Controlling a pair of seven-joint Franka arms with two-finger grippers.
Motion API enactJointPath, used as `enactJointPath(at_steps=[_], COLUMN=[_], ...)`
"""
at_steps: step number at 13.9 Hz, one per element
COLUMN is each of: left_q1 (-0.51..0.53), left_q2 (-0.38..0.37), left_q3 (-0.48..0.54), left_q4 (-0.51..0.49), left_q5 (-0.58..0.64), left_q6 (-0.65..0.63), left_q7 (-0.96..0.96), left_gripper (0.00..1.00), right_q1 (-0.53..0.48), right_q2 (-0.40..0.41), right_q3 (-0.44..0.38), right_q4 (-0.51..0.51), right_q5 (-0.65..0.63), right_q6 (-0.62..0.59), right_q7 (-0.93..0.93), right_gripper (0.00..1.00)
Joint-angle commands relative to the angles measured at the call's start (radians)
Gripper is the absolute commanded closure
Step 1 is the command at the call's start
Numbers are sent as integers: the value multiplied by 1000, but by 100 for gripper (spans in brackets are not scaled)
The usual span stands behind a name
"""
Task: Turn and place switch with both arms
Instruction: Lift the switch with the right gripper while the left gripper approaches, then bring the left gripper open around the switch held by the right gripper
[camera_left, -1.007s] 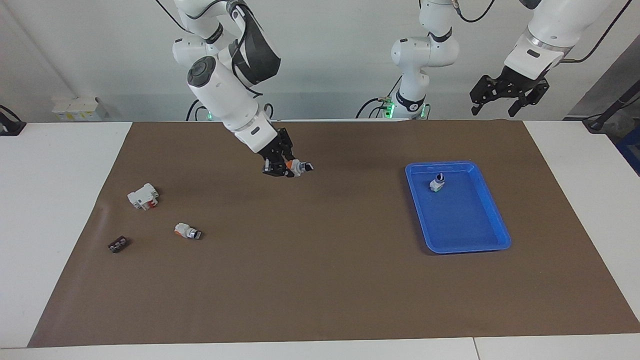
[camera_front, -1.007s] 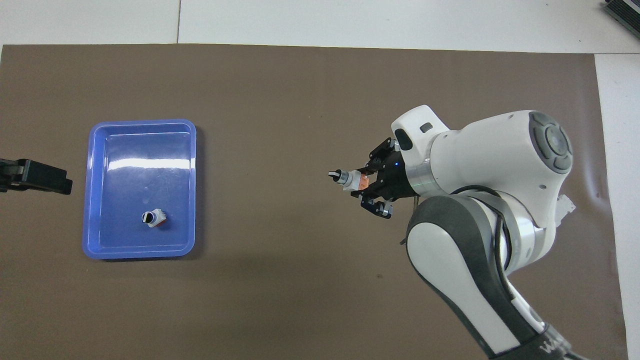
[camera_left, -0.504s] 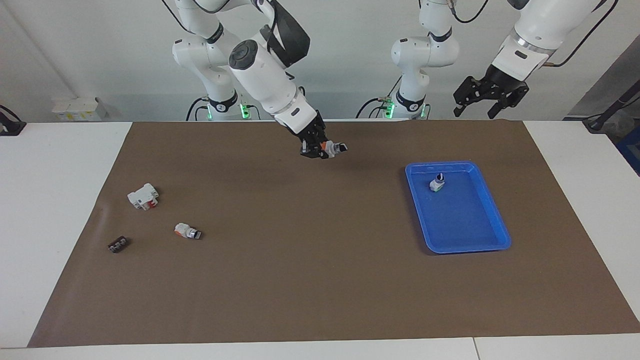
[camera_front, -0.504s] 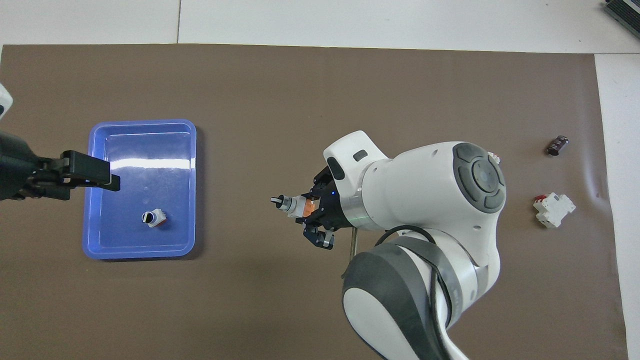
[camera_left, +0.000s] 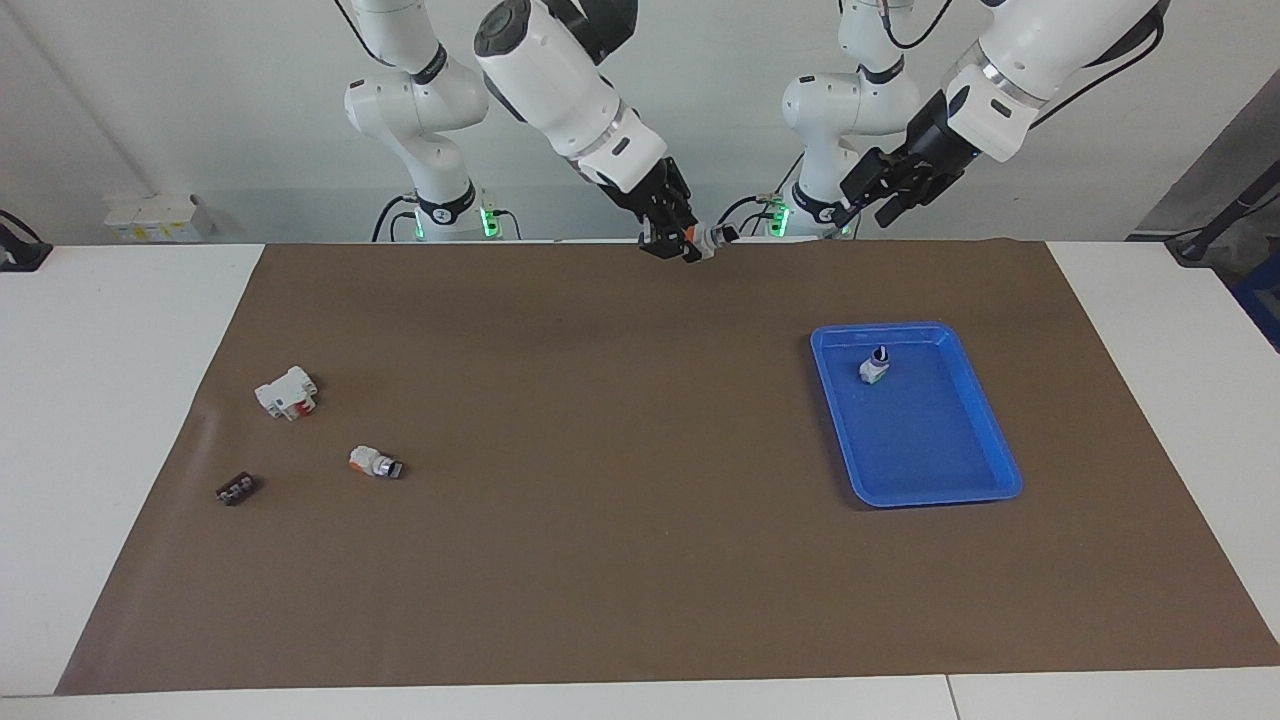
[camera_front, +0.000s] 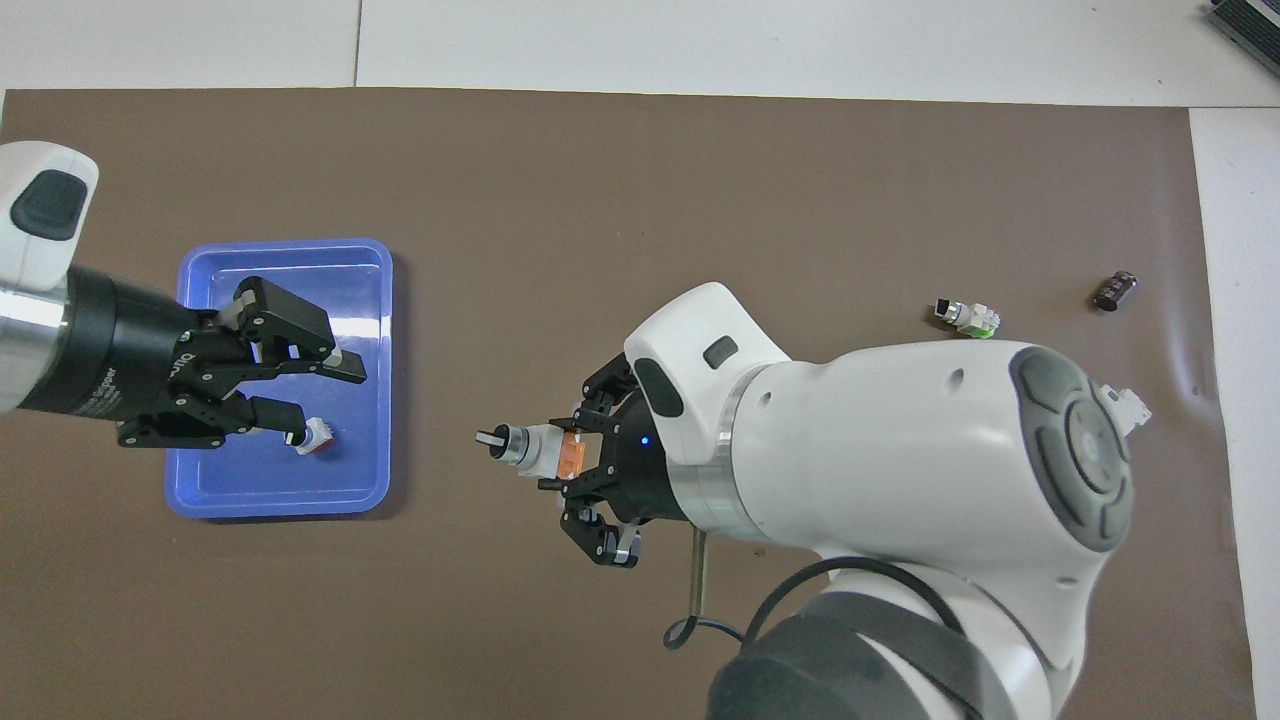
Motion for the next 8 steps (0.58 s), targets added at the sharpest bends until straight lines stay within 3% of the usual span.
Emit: enactJointPath(at_steps=[1, 5, 8], left_q1=[-5, -8, -8], left_q2=[-52, -52, -57], left_q3=[12, 3, -7], left_q4=[-66, -65, -72], left_q5=[-110, -206, -218], left_q6=[34, 48, 50], left_q7=[-131, -390, -457], left_gripper=[47, 47, 47], right_q1=[-10, 11, 11], right_q2=[-14, -31, -30], right_q3=[9, 9, 9], right_q4=[-10, -37, -37], right_q5=[20, 20, 20], right_q6=[-14, 9, 10], right_q7=[4, 4, 6], right_gripper=[100, 100, 100])
